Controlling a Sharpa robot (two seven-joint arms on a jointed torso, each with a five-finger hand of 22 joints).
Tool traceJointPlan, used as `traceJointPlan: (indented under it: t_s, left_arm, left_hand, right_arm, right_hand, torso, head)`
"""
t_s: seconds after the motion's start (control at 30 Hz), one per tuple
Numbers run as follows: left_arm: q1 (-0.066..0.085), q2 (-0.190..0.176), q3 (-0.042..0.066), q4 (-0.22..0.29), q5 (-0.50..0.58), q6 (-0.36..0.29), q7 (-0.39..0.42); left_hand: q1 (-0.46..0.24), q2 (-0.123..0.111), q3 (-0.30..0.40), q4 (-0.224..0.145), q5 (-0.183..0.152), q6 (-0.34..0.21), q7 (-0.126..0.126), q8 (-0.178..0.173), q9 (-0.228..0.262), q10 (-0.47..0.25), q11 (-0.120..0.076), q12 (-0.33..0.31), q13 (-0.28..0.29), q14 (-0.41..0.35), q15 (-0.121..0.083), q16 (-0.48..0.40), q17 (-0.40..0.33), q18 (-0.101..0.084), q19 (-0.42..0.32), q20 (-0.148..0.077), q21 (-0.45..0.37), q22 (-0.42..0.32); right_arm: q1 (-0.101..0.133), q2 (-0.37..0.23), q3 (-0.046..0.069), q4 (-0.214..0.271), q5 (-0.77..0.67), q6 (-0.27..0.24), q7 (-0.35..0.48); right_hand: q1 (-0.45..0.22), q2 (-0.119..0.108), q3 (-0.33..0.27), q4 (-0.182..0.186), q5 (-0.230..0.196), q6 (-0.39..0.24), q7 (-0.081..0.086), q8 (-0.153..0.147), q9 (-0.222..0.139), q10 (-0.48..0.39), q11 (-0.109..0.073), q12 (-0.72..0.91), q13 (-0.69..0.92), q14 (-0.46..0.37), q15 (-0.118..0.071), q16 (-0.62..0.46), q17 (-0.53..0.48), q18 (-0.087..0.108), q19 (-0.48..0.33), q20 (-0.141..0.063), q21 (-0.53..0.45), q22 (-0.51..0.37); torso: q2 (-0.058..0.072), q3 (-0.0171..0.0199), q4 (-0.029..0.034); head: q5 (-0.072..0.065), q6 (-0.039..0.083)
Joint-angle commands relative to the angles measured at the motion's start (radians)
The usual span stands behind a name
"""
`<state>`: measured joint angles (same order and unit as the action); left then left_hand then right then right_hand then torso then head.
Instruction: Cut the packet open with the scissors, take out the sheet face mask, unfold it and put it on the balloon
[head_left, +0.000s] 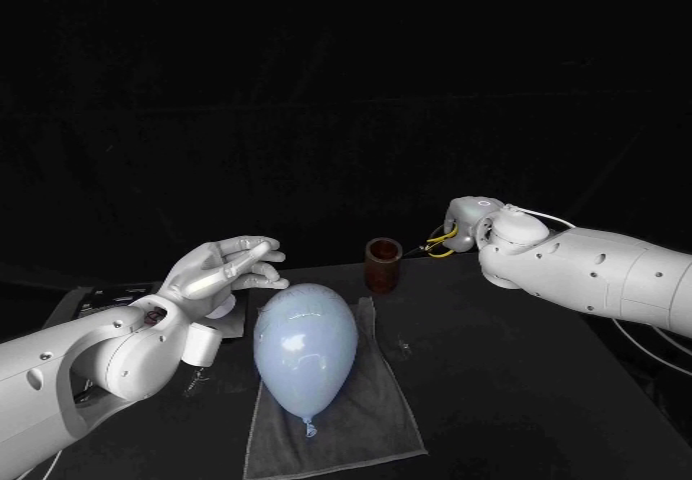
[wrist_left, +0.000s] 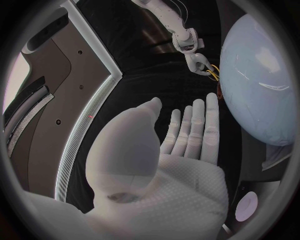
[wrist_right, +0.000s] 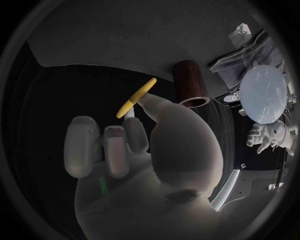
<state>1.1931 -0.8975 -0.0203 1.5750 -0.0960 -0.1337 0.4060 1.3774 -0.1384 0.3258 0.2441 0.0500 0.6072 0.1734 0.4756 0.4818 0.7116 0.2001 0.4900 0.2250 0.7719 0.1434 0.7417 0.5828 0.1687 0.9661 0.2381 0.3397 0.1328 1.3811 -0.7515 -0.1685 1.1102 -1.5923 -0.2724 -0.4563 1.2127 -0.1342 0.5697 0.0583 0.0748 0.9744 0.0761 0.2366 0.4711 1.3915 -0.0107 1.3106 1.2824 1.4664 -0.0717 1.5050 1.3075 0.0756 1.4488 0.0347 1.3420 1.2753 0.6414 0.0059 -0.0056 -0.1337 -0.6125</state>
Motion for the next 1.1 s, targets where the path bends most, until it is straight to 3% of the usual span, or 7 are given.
traceJointPlan:
  t_s: [0.03,0.4,1.1]
  left_arm:
    - [0.004,0.003,0.001,0.0,-0.005,0.018,0.011]
    - [0.004,0.005,0.001,-0.004,-0.005,0.017,0.011]
    - [0.004,0.022,0.001,-0.018,-0.006,0.017,0.011]
  left_hand:
    - [0.009,0.001,0.001,-0.006,0.0,0.009,0.085,-0.003,-0.001,0.006,0.002,-0.004,-0.001,-0.005,0.003,-0.003,-0.001,0.013,0.001,0.002,0.005,-0.001]
    - [0.009,0.001,0.001,-0.006,0.0,0.009,0.085,-0.003,-0.001,0.006,0.002,-0.004,-0.001,-0.005,0.003,-0.003,-0.001,0.013,0.001,0.002,0.005,-0.001]
    - [0.009,0.001,0.001,-0.006,0.0,0.009,0.085,-0.003,-0.001,0.006,0.002,-0.004,-0.001,-0.005,0.003,-0.003,-0.001,0.013,0.001,0.002,0.005,-0.001]
  right_arm:
    - [0.012,-0.008,0.001,0.024,-0.04,0.034,-0.034]
    - [0.047,-0.024,0.0,0.08,-0.059,0.066,-0.055]
    - [0.145,-0.028,0.0,0.147,-0.083,0.107,-0.084]
  right_hand:
    - [-0.006,0.001,0.0,0.008,-0.004,0.064,-0.014,0.112,0.083,0.008,0.0,0.003,0.002,0.072,-0.005,0.004,0.106,-0.011,0.009,-0.001,0.006,0.002]
    - [-0.008,0.0,0.0,0.01,-0.005,0.066,-0.015,0.114,0.084,0.011,0.0,0.006,0.006,0.072,-0.006,0.004,0.108,-0.013,0.012,-0.002,0.012,0.011]
    - [-0.011,-0.002,0.001,0.012,-0.005,0.067,-0.017,0.115,0.084,0.013,-0.001,0.007,0.009,0.073,-0.008,0.006,0.111,-0.016,0.016,-0.003,0.02,0.022]
  torso:
    - [0.001,-0.0007,0.0008]
    - [0.001,-0.0005,0.0021]
    - [-0.001,-0.0013,0.0014]
  head:
    - [-0.002,0.002]
    - [-0.003,0.007]
    - [-0.008,0.024]
